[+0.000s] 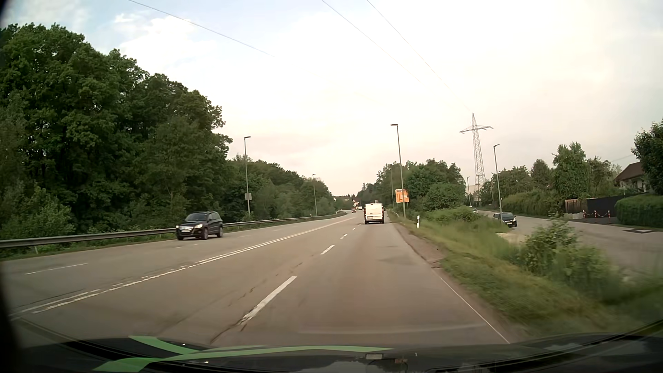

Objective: Follow the waypoints while adhering to traffic rules and regulations

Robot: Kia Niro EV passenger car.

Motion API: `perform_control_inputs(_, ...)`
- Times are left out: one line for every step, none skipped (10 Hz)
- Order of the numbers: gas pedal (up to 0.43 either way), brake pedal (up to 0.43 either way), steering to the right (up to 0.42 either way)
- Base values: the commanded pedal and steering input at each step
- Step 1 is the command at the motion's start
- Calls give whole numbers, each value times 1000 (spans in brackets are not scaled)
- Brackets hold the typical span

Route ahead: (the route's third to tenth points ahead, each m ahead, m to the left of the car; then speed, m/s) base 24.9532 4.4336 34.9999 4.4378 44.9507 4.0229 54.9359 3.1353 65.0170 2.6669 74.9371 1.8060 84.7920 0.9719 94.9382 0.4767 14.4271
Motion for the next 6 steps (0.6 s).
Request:
perform_control_inputs(240,0,16)
perform_control_inputs(240,0,15)
perform_control_inputs(240,0,15)
perform_control_inputs(240,0,13)
perform_control_inputs(240,0,9)
perform_control_inputs(240,0,7)
